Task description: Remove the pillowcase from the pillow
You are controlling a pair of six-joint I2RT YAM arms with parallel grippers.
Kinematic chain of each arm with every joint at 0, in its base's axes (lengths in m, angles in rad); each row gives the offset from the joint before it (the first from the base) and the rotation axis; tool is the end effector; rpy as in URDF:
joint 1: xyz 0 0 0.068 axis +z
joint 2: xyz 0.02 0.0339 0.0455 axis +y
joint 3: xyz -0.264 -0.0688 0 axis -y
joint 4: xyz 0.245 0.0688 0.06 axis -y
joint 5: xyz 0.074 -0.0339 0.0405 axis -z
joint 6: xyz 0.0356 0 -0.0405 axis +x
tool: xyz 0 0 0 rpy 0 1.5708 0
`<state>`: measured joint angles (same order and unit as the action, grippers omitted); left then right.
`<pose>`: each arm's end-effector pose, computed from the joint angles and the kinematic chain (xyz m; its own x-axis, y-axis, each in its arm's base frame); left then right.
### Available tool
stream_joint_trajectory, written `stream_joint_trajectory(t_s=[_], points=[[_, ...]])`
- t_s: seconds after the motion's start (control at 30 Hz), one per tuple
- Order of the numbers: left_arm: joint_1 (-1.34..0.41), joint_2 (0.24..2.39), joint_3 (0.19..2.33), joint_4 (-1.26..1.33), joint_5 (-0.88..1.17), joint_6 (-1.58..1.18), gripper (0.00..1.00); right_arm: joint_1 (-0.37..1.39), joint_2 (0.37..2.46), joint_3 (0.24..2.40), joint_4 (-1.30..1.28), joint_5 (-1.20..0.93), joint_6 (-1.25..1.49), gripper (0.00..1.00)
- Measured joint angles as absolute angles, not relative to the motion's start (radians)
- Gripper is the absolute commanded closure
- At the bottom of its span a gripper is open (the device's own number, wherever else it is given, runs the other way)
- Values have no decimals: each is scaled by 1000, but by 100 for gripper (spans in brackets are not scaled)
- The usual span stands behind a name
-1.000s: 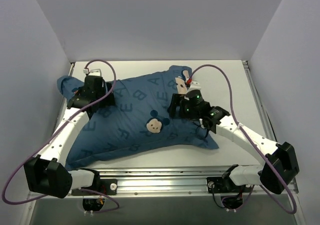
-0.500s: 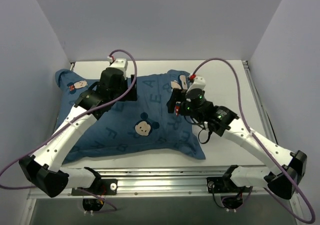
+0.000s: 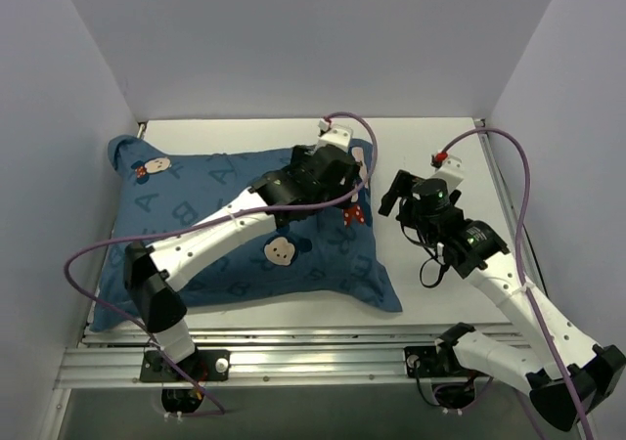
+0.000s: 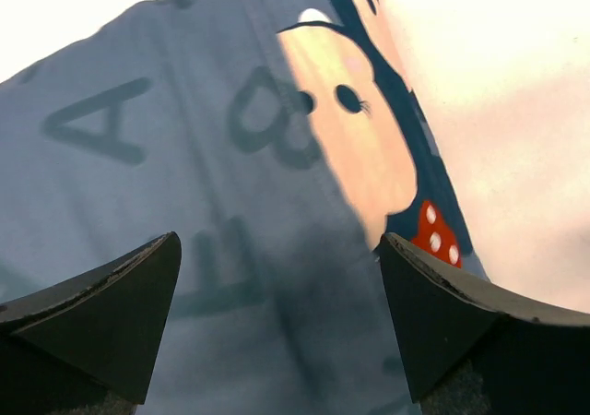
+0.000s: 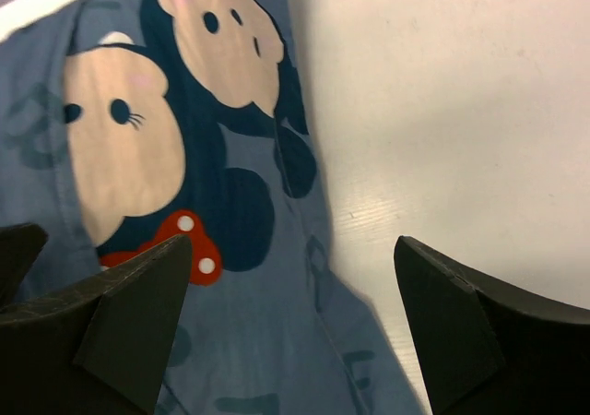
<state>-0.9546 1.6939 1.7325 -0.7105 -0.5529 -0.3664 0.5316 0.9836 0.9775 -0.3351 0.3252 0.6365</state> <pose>0.2329 -0.2965 0.3800 -0.4996 0.1779 -0.8478 0.2977 0.9543 0.0248 0.1959 0.1020 0.3557 -0.3632 0.4398 -0.8214 -0.0061 0.8804 0.4741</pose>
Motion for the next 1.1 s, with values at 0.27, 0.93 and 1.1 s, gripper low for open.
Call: stream_joint_trajectory(t_s=[0.27,0.93,1.1], points=[[-1021,1925,1881,-718,-687,-361,6,511,949,908,-341,300,640,13],[-1017,1874,1778,-749,-871,-411,31,509,937,847,-213,135,577,14],[-1010,1794,1728,-760,-871,-411,31,509,981,847,-178,70,543,14]])
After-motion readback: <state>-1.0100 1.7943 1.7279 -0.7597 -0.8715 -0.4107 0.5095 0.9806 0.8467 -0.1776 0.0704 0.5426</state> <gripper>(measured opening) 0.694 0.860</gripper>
